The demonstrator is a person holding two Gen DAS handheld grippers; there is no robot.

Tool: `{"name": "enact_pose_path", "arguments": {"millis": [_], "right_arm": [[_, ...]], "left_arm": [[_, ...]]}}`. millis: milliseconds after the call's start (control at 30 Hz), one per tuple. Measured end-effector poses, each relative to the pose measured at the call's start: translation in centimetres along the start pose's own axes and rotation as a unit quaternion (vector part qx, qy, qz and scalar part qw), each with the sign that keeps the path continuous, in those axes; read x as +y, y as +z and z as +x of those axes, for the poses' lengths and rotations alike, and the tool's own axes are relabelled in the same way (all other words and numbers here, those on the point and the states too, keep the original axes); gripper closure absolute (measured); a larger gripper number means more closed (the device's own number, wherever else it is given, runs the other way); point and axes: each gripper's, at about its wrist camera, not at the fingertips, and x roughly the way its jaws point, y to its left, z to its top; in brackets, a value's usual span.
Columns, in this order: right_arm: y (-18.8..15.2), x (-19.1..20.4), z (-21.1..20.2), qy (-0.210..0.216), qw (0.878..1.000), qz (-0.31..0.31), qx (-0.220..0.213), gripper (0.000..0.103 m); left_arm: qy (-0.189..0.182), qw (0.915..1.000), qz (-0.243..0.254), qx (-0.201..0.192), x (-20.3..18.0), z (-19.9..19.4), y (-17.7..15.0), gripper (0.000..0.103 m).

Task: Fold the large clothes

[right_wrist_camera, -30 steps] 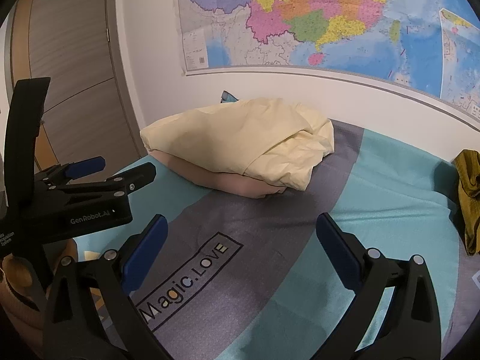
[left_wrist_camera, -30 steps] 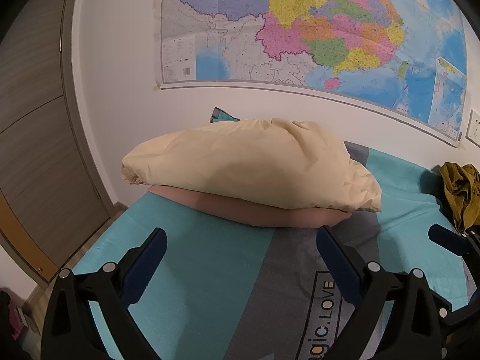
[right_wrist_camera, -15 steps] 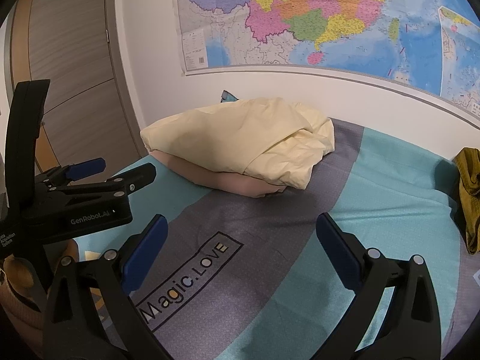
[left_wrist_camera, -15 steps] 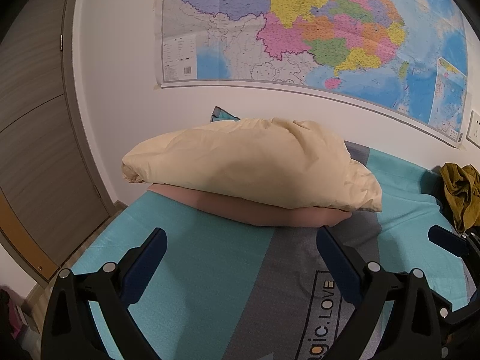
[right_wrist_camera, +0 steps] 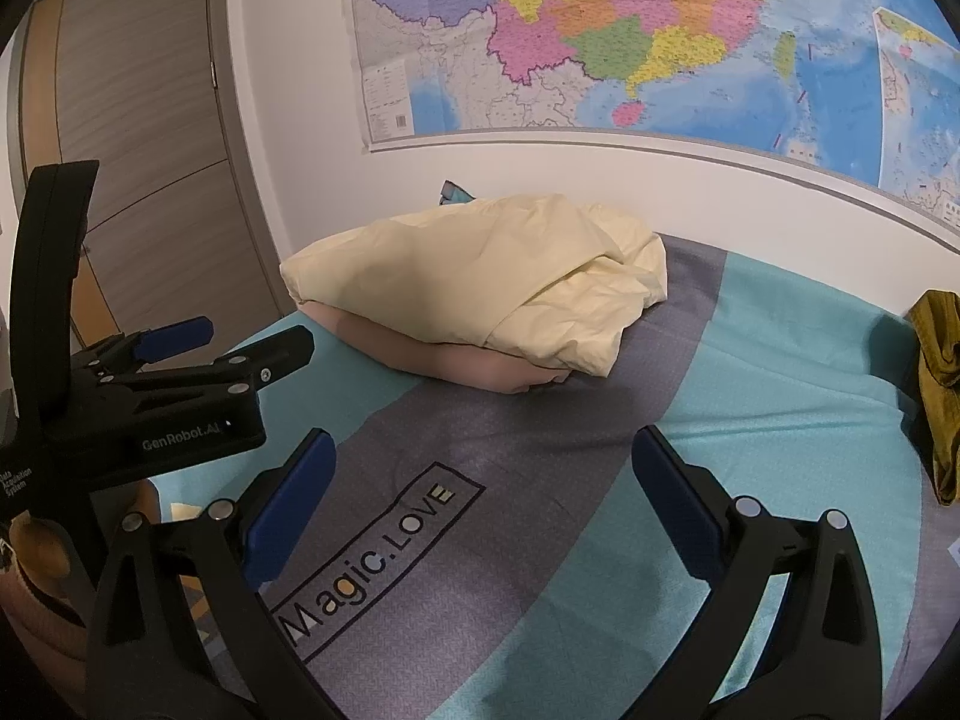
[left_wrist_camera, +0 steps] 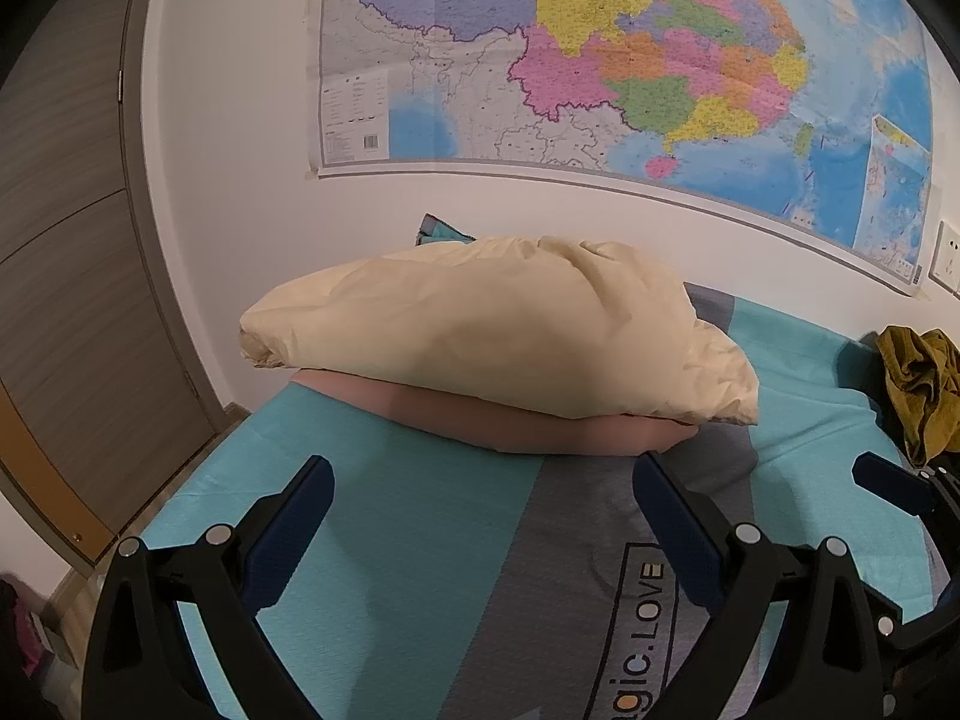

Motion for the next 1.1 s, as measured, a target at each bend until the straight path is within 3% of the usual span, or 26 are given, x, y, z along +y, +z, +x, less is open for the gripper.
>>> {"name": "enact_pose_path", "arguments": {"millis": [533,633,700,733,833,1100], "right_arm": [[-0.4,-0.7,-0.5,-0.005,1.0,0.012,-0.003,0.006],[-0.5,-0.8,-0.6,-0.003,1.0,0.014,-0.003,0.006],[-0.5,-0.8,-0.6,-0.004,1.0,0.015,-0.003,0.006],[-0.6,-0.9,-0.6,-0.003,1.0,0.017,-0.002,0.006],[-0.6,-1.0,-0.6,-0.004,1.0,0.019,-0.002,0.006],[-0.8,-1.2,-0.7,-0.008,1.0,0.026,-0.002,0.006]], "left_arm": [[-0.007,1.0,0.002,-0.004,-0.9,0.0,0.0,0.007],[-0.021,0.9998,-0.001,-0.006,-0.9,-0.1,-0.2,0.028],[-0.022,0.9998,0.003,0.002,-1.2,0.2,-0.3,0.03],[-0.022,0.9997,0.005,0.002,-1.3,0.2,-0.3,0.03],[-0.017,0.9998,0.012,-0.007,-1.7,-0.1,-0.4,0.006],[-0.017,0.9995,0.013,-0.022,-2.1,-0.5,-0.2,0.006]]}}
